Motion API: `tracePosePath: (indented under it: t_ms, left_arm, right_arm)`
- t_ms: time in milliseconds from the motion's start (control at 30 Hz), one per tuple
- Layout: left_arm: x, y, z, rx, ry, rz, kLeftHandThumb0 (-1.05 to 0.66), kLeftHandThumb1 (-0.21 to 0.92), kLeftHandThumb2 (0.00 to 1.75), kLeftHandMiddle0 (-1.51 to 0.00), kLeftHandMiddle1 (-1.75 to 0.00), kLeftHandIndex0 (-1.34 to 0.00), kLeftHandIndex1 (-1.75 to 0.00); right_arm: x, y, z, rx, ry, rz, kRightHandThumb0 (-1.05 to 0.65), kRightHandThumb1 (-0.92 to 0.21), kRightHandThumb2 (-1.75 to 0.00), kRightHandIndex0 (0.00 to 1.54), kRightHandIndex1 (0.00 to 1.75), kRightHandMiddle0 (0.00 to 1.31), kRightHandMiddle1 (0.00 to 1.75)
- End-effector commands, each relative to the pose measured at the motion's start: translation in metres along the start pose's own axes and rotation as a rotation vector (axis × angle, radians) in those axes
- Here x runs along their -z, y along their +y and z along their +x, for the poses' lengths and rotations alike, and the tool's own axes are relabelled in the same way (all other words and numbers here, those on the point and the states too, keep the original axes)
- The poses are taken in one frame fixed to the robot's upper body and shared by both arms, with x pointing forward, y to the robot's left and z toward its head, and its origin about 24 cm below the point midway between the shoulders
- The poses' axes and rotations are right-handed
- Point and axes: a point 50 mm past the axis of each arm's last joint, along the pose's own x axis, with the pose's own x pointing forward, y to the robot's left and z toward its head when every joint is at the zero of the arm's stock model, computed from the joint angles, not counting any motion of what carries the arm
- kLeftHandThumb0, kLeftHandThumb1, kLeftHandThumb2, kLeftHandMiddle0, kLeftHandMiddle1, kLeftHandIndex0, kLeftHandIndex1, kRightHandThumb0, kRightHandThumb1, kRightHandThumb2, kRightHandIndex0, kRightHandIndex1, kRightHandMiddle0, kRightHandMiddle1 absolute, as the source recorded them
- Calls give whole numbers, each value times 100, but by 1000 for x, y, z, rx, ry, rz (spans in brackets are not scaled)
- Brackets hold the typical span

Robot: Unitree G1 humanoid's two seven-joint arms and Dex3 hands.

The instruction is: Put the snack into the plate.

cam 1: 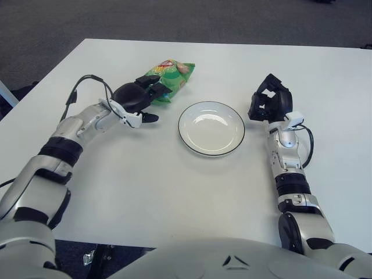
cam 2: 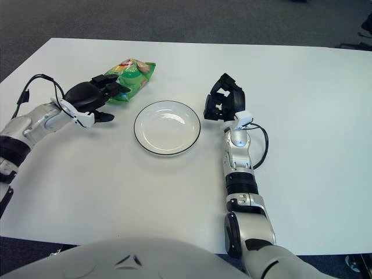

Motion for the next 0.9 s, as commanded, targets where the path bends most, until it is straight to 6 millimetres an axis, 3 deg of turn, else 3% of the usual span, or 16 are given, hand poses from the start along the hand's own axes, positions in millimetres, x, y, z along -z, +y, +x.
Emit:
tracePosePath:
  t_ms: [0, 300, 700, 867]
  left_arm:
    - [-3, 12, -9, 21, -11, 33, -92, 92, 83, -11, -50, 0, -84]
    - [-16, 20, -26, 38, -39, 62, -98, 92, 88, -17, -60, 0, -91]
    - [-24, 29, -28, 34, -58, 81, -95, 92, 81, -21, -69, 0, -98]
    - [-16, 36, -23, -10, -24, 105, -92, 92, 78, -20, -71, 0, -98]
  right_arm:
    - [43, -11, -45, 46, 207, -12, -53, -19, -147, 132, 175, 72, 175]
    - [44, -12, -44, 51, 209, -13, -54, -18, -148, 131, 175, 73, 175]
    - [45, -12, -41, 58, 217, -12, -54, -17, -149, 131, 175, 73, 175]
    - [46, -12, -41, 50, 224, -15, -54, -17, -149, 131, 175, 73, 175]
